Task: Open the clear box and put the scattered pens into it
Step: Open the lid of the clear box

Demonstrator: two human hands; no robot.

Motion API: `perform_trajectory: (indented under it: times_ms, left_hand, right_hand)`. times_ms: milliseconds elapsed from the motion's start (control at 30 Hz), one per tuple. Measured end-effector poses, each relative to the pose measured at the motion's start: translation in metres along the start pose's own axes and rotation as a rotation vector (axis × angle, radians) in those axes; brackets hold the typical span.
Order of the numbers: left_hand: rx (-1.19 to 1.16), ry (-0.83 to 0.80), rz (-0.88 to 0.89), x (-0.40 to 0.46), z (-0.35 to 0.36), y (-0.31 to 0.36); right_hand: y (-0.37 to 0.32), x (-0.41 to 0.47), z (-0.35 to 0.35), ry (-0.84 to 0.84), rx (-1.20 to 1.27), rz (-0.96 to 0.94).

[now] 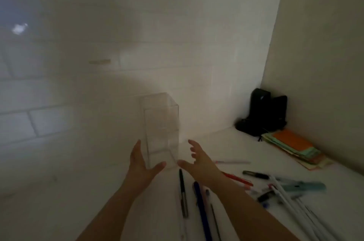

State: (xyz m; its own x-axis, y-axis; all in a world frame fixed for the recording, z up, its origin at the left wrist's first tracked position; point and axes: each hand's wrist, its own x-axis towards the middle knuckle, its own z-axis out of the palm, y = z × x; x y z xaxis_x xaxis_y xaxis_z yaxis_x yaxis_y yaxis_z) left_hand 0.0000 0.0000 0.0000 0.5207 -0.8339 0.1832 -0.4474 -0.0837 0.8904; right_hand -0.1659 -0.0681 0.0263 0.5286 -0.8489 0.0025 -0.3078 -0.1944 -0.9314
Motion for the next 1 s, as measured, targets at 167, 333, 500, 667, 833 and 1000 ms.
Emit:
perform_trajectory:
  times_ms: [167, 333, 500, 667, 833, 1000]
  left_hand:
    - [-0.065, -0.082, 0.106, 0.02, 0.017, -0.01]
    - [-0.081, -0.126, 0.135, 0.01, 0.034, -0.006]
    - [-0.087, -0.159, 0.195, -0.019, 0.055, 0.009]
    - [-0.108, -0.114, 0.189, -0.054, 0.072, 0.022]
    - [-0.219, -0.129, 0.08, -0.055, 0.072, 0.026]
    - [-0.224, -0.311, 0.076, -0.034, 0.055, 0.027]
  right_hand:
    - [-0.012, 0.032, 0.012, -0.096, 0.071, -0.096]
    - [0.0, 0.019, -0.006, -0.007, 0.089, -0.1]
    - [0.007, -0.018, -0.032, -0.021, 0.105, -0.099]
    - [0.012, -0.05, -0.046, -0.014, 0.03, -0.098]
    - [-0.001, -0.062, -0.056, 0.082, -0.044, -0.11]
    - [-0.03, -0.051, -0.058, 0.203, -0.109, -0.317]
